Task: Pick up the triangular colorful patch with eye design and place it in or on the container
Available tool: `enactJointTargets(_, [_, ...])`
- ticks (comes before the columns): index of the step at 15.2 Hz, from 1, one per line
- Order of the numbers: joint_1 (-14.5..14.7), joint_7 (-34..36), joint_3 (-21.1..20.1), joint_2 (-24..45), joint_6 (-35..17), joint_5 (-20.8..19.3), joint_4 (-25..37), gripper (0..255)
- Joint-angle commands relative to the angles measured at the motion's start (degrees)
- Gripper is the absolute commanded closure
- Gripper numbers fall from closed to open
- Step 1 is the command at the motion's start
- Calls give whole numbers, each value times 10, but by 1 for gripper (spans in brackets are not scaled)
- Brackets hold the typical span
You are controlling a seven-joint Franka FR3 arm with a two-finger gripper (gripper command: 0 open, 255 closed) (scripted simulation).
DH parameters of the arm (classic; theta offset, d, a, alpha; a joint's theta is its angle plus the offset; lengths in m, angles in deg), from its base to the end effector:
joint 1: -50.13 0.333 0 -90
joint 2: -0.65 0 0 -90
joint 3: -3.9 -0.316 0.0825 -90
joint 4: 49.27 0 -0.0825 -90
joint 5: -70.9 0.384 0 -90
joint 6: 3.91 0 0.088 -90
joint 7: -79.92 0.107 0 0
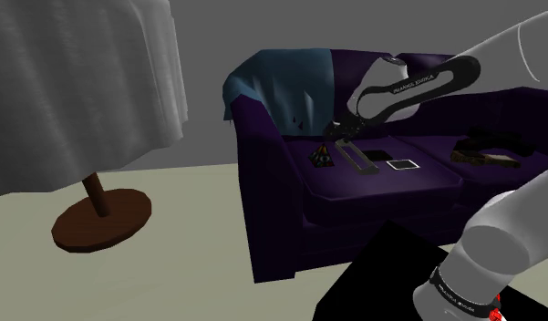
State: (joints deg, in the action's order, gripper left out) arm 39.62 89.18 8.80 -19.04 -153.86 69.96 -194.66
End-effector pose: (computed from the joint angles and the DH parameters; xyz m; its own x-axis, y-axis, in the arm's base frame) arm 0.4390 -0.1214 0.4393 0.8292 -0.3883 0.4020 -0.3901 -0.9172 -0.0812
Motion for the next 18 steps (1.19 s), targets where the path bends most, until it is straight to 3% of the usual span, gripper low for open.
enactJointTargets(1, [-10,16,-2,39,-49,-8,8,0])
enactJointTargets(10, [-52,105,12,234,-221,-76,97,0])
enactJointTargets(18, [-57,107,12,310,-261,-73,137,0])
